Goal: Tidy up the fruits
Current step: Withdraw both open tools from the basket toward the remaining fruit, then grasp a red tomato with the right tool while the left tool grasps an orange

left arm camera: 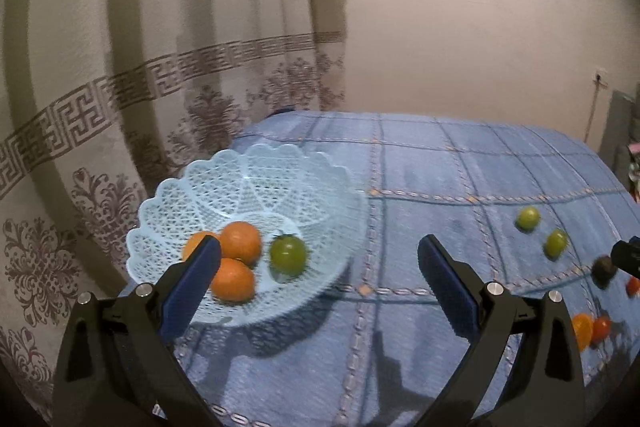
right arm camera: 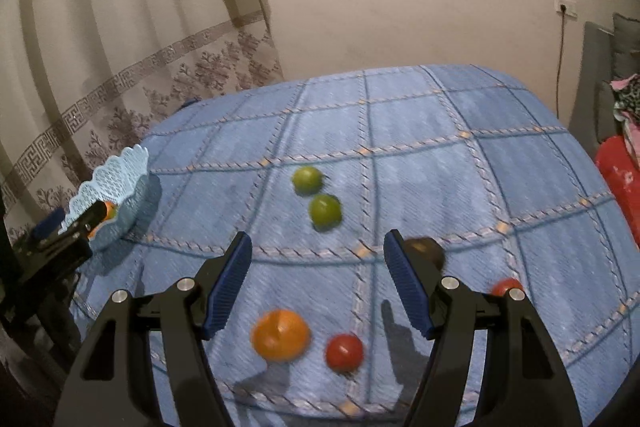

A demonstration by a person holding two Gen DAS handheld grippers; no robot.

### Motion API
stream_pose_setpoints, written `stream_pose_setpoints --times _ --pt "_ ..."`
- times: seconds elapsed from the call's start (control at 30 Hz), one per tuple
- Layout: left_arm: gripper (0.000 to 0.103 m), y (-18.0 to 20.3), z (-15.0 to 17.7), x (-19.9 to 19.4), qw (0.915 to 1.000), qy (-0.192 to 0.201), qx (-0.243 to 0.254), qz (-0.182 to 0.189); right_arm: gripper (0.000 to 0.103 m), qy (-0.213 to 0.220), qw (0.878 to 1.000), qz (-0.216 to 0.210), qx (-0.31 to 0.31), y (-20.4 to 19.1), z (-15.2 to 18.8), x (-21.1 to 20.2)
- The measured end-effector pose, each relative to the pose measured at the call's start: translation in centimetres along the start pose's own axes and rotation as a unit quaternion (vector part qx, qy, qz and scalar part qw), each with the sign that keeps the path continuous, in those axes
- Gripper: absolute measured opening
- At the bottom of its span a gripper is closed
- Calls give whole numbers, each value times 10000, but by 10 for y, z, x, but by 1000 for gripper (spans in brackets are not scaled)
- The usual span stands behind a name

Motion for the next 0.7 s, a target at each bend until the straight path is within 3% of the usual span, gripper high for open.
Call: stream_pose_setpoints --times 0.37,0.7 --pt "100 60 13 -7 9973 -156 575 420 68 -434 9986 24 -294 21 50 -2" --pt "100 92 18 -11 9944 -318 707 718 49 -745 9958 -329 -409 18 68 7"
Point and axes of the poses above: each gripper's, at about its wrist camera, not at the fingertips, and x roughly the way its jaws point, y to its right, z to its underside, the point moved 8 cm from there along x, roughly the way its jaws point, and after that the axes turned 1 degree about -x, right-handed, at the moved point
